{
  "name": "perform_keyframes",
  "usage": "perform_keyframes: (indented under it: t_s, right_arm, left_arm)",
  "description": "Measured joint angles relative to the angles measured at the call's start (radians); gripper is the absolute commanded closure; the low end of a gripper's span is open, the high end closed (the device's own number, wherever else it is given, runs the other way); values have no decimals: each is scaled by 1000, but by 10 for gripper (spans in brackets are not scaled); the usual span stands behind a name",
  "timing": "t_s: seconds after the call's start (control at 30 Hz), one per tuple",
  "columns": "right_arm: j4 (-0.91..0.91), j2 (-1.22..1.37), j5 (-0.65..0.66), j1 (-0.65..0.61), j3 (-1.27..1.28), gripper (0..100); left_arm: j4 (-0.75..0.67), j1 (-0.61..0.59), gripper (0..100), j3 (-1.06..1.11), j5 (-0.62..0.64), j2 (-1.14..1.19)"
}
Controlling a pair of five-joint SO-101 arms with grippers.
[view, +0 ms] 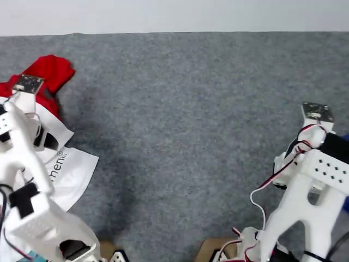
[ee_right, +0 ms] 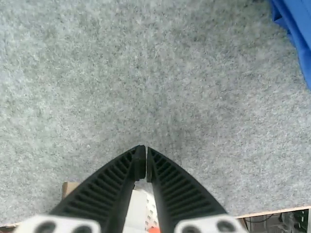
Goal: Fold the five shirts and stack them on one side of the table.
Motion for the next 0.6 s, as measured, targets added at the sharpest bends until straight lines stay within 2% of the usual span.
perform_keyframes:
  t_s: [0.1, 0.3, 0.6]
  right_arm:
    - [0, 0, 0, 0, 0, 990]
    - [0, 0, 0, 0, 0, 990]
    - [0, 0, 0, 0, 0, 990]
  left_arm:
    - [-35, 2, 836, -2, 0, 57]
    - [-44, 28, 1000, -2, 0, 86]
    - [5, 100, 998, -23, 0, 44]
